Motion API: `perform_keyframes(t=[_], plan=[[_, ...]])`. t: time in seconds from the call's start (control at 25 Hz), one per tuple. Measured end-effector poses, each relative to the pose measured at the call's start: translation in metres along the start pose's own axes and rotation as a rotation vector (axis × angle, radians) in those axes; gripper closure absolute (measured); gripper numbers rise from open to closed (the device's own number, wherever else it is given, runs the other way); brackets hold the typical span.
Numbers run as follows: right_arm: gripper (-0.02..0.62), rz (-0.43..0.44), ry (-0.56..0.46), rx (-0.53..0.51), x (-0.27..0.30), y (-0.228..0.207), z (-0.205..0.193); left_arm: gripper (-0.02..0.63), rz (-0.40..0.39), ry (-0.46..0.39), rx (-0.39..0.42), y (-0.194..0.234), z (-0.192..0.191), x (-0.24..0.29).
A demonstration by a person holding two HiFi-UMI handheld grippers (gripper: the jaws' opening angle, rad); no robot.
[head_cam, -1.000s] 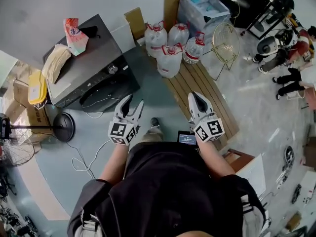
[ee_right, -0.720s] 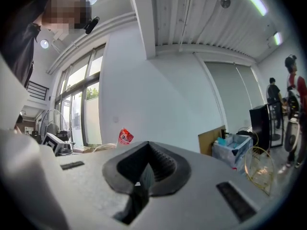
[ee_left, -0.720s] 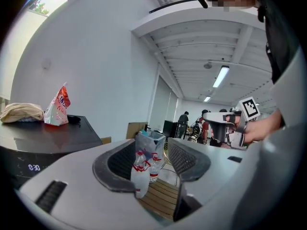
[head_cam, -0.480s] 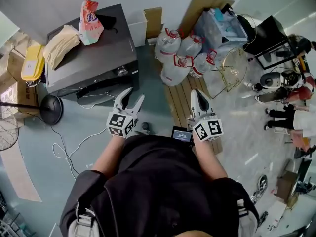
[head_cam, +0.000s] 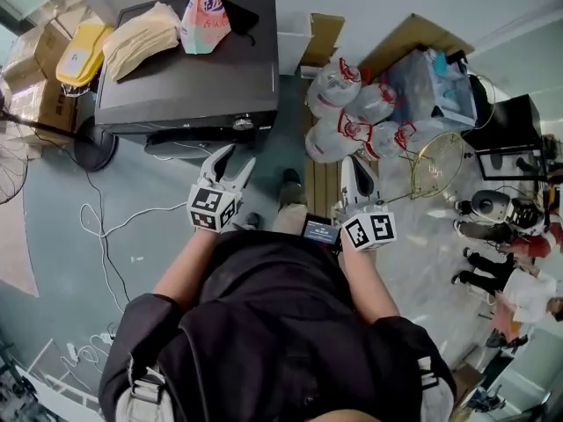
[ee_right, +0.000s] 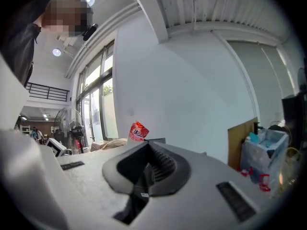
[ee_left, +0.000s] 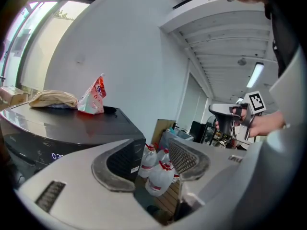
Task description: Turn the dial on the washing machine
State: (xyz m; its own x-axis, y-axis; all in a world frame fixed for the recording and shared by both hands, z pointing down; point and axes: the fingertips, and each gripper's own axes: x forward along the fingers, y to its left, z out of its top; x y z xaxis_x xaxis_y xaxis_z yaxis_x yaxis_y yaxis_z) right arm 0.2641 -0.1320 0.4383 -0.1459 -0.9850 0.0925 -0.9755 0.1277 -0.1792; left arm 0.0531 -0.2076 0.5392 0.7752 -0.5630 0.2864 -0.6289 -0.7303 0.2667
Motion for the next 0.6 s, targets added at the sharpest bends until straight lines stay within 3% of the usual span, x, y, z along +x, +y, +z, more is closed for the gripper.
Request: perform_keyframes(t=[0.28,0.6], plan=[[0.595,0.196,0.043,-0.011,0.086,-0.021,0.006,0.388,0.191,0.035,-0.065,0.035,-0.009,0.027],[0.595,0.417,0.108,-0.074,0.158,-0.041,0.026,0.377,0.372,-0.015,-0.145,0.055,-0.019,0.057]])
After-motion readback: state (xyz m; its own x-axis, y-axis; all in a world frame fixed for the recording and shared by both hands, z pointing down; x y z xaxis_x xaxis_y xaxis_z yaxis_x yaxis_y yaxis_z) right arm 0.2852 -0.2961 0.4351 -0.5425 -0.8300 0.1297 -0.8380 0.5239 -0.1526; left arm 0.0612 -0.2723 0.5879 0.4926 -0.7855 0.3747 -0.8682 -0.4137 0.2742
